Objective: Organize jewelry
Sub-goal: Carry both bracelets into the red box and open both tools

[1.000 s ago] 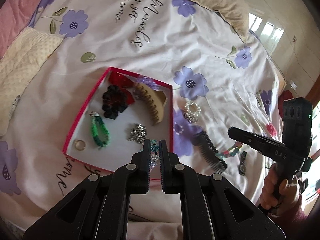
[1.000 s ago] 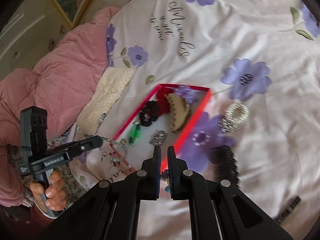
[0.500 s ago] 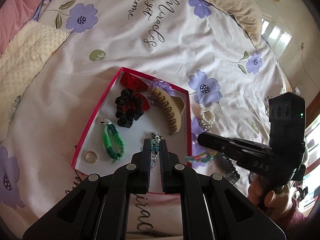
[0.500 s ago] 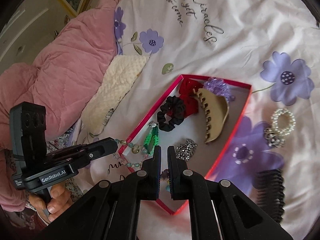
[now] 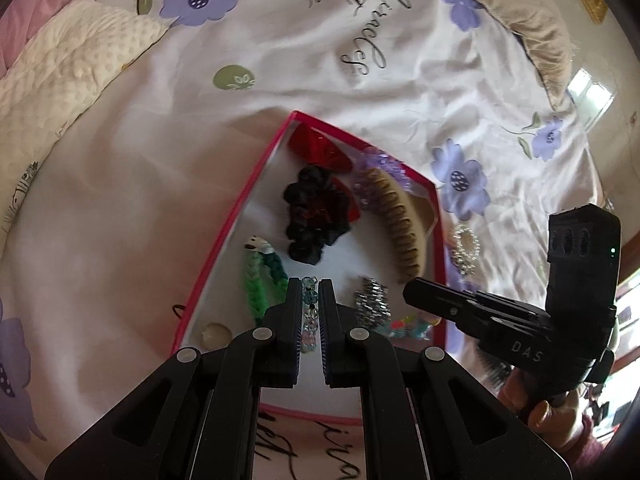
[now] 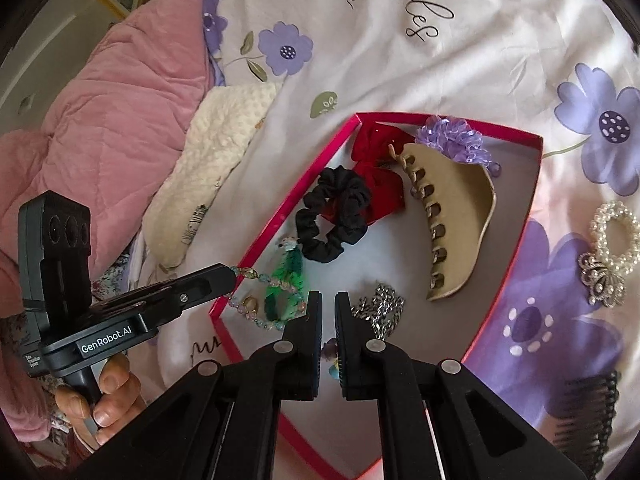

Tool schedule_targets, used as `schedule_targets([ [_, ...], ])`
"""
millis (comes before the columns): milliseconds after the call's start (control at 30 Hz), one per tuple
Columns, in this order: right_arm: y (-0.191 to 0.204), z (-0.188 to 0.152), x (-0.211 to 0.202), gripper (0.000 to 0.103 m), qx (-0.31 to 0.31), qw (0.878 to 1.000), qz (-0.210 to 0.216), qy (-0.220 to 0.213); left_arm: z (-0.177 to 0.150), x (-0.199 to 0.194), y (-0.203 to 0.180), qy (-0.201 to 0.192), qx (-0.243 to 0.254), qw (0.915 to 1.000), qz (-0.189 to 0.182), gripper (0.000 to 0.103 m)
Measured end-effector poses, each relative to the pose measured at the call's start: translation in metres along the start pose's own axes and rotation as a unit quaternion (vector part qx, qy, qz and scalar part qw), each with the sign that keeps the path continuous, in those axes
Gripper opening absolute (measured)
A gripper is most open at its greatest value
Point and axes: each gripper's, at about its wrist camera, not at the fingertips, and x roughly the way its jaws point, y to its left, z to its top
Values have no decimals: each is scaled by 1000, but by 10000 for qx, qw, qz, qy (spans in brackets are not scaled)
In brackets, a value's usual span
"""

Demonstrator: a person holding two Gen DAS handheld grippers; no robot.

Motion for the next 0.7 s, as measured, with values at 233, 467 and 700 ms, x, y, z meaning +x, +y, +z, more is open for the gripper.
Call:
schedule_targets([
  [233,-10,3,20,6,87,9999,-88,96,0,13,12,76,-110,9997,193,6],
  [467,-16,0,34,6,144,9996,-159,188,-2,25,15,169,-114,9993,308,7],
  [700,-16,0,36,6,124,9995,-200,195,-5,31,18,238,-130,9989,370,7],
])
